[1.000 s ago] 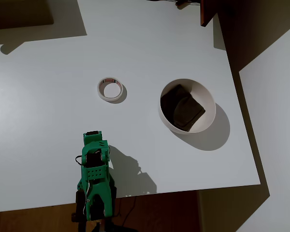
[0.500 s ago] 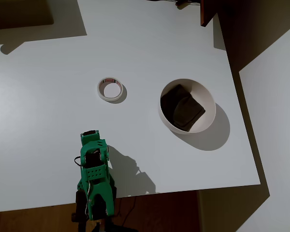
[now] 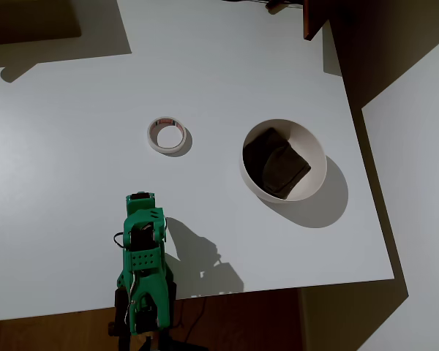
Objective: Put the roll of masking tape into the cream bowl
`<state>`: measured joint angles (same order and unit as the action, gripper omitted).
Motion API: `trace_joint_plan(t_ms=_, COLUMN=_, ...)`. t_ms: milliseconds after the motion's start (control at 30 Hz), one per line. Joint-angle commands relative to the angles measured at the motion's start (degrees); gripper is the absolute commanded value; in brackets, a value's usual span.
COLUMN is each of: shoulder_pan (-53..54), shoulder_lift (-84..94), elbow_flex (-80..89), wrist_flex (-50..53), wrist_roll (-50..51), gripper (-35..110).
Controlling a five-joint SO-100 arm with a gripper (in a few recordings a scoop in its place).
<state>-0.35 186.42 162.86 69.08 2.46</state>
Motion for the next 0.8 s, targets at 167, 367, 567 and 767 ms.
trace_joint_plan(t_ms=167, shoulder_pan=1.8, shoulder_lift=-23.7, elbow_flex=-25.8, wrist_flex=1.8, wrist_roll=2.0, gripper=-8)
trace_joint_plan(t_ms=367, shoulder_pan=5.4, shoulder_lift=-46.2, elbow_flex=-45.3, wrist_flex=5.9, wrist_roll=2.0, gripper=-8)
trace_joint_plan(t_ms=567, shoulder_pan=12.5, shoulder_lift=-67.8, elbow_flex=-61.3, wrist_flex=8.3, wrist_roll=1.9, gripper=-8)
trace_joint_plan(t_ms=767, shoulder_pan=17.0, shoulder_lift=-86.9, elbow_flex=-76.3, wrist_flex=10.5, wrist_roll=0.5, gripper=-8)
